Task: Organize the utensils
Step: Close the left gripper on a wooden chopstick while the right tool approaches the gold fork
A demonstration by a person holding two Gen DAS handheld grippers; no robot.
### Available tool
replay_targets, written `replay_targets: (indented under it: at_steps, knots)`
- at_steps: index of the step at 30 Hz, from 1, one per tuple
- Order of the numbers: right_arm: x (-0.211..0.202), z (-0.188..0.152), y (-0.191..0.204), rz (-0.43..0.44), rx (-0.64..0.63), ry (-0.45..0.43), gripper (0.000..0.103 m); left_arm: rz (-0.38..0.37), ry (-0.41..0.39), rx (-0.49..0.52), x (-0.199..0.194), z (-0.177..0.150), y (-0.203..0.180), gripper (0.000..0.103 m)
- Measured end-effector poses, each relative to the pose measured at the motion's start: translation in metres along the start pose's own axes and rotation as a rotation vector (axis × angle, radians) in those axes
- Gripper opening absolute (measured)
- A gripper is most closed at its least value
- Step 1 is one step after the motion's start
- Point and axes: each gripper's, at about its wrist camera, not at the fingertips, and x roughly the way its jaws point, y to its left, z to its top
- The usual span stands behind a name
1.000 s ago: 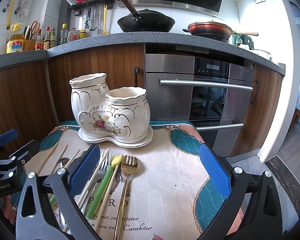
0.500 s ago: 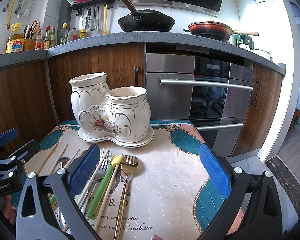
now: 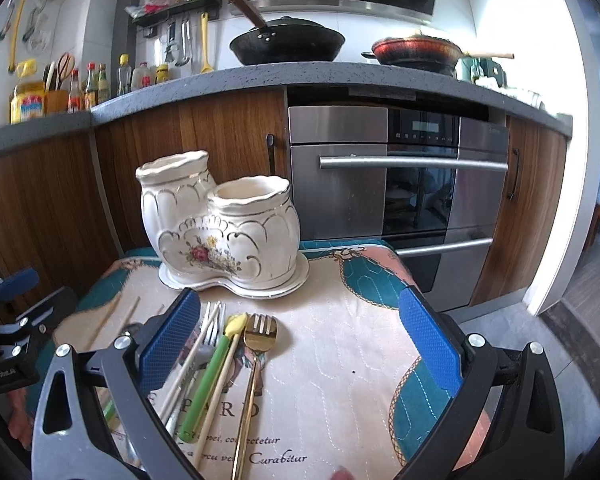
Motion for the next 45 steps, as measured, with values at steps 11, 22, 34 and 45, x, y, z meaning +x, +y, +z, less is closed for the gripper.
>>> replay_targets:
  at_steps: [11,22,34,45]
  knots:
    - [-0.017,0.006,-0.018,0.028,0.029,-0.044,0.098,0.088,0.103,0.045,0.000,0.011,0.028,0.098]
    - [-0.014,0.003,-0.013,0.038,-0.065,0.004,0.098,0.049,0.420,0.101,0.042,-0.011,0.022,0.067]
    - [-0.005,0.001,-0.024,0.022,-0.031,0.046,0.098,0.022,0.583,0.088,0.072,-0.020,0.022,0.013]
    - [0.013,-0.005,-0.021,0.069,-0.055,0.151,0.098,0.008,0.487,0.041,0.055,-0.015,0.027,0.006]
